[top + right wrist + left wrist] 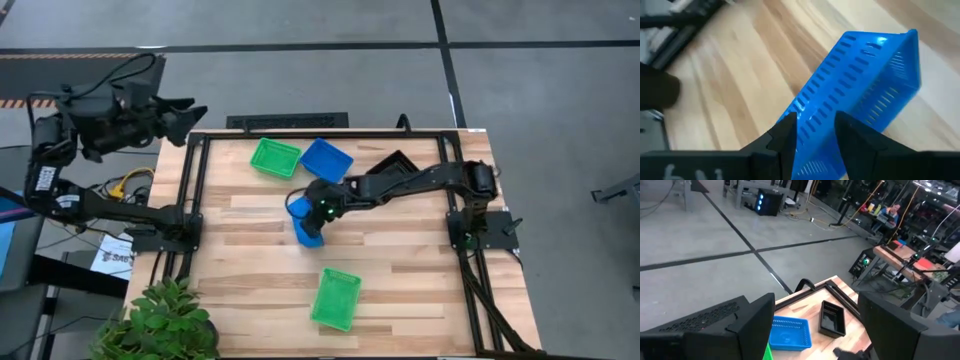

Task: Stack baskets by color
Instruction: Stack the bottom blue bin on the top blue bins

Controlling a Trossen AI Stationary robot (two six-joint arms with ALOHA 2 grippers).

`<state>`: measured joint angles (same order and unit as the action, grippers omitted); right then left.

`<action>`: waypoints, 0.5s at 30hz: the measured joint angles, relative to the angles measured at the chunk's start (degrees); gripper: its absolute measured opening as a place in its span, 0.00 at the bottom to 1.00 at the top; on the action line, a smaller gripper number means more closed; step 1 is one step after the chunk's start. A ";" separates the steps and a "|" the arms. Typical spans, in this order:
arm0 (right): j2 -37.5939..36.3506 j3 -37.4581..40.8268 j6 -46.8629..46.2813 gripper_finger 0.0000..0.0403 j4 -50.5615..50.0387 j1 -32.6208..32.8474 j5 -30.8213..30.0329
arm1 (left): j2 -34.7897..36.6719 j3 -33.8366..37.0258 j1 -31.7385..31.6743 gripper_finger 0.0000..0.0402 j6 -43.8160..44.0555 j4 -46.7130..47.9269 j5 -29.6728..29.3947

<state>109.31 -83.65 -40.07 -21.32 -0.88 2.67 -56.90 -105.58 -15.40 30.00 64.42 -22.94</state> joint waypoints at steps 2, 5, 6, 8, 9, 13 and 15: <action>1.62 -1.22 0.04 0.40 -0.02 0.19 0.03 | 0.47 0.00 0.00 0.68 0.09 1.08 -0.01; 3.57 -2.29 -0.41 0.40 -1.57 0.20 0.17 | 0.83 0.00 0.00 0.68 0.50 2.46 0.04; 3.76 -2.58 -0.44 0.40 -1.41 0.18 0.17 | 0.98 0.00 0.00 0.68 0.53 3.23 0.05; 3.60 -3.66 -0.16 0.40 -1.60 0.15 -0.46 | 1.07 0.02 0.00 0.68 0.55 3.88 0.03; 3.59 -4.26 -0.02 0.40 -1.16 0.14 -1.07 | 1.18 0.00 0.00 0.68 0.55 4.47 0.02; 3.59 -4.95 1.36 0.40 -0.68 -0.10 -2.85 | 1.48 0.00 0.00 0.68 0.59 6.15 -0.11; 4.76 -5.20 1.26 0.40 0.10 -0.38 -2.81 | 1.50 0.02 0.00 0.68 0.59 6.34 -0.22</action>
<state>114.07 -88.85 -38.82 -21.21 -1.27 -0.14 -55.40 -105.56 -15.40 30.59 70.77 -23.16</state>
